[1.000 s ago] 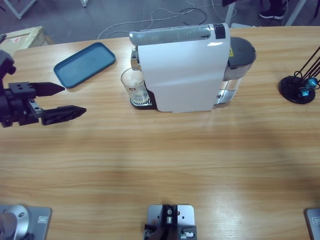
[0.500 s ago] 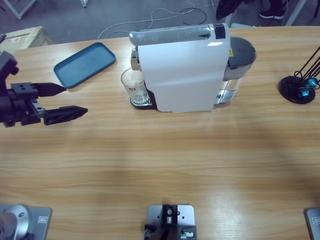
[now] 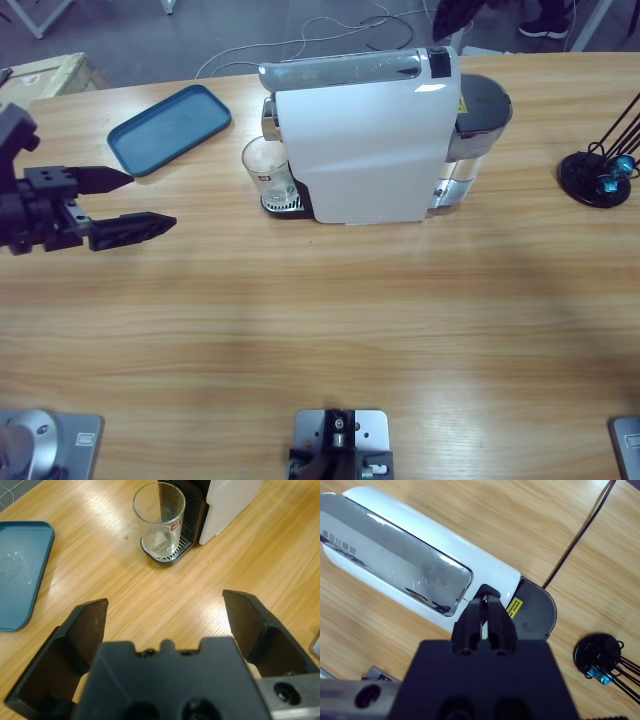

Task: Pour coffee

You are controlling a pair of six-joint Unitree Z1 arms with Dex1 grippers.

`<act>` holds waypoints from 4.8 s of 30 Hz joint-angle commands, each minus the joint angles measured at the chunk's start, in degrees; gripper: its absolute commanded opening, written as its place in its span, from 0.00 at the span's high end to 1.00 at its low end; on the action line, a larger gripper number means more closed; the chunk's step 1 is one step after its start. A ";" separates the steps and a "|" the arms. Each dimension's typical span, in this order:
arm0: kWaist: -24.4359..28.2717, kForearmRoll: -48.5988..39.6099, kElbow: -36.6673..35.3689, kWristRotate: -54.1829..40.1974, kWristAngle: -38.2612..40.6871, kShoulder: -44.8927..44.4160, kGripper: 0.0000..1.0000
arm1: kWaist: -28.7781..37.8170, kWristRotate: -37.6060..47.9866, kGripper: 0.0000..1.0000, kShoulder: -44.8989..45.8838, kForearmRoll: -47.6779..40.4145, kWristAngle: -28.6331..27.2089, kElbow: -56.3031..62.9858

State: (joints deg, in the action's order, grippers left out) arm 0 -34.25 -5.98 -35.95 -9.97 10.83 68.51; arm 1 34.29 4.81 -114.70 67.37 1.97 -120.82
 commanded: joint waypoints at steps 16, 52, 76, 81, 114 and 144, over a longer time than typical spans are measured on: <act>-0.47 0.91 2.20 0.31 -1.07 1.27 0.02 | 0.97 -1.45 0.96 6.19 -2.90 -1.77 2.98; -0.47 1.84 2.37 -0.57 0.02 0.01 0.02 | 1.92 2.83 0.00 10.92 -3.30 -1.04 11.24; -0.91 1.02 2.46 -0.84 1.44 -1.89 0.02 | 8.21 4.31 0.00 32.29 -12.06 -4.67 36.24; -0.91 0.53 4.50 -0.31 1.86 -2.24 0.02 | 10.53 6.49 0.00 45.23 -19.18 -4.96 51.56; -1.43 1.02 2.72 -0.52 4.52 -4.77 0.02 | 10.85 2.22 0.00 58.85 -30.72 -2.67 74.64; -1.43 1.14 1.67 -0.50 3.14 -2.88 0.02 | 10.83 2.24 0.00 61.33 -31.34 -2.14 75.45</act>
State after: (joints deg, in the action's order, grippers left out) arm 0 -35.29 -5.01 -34.53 -10.10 14.74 63.78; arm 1 44.44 7.88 -54.37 35.91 -0.19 -46.13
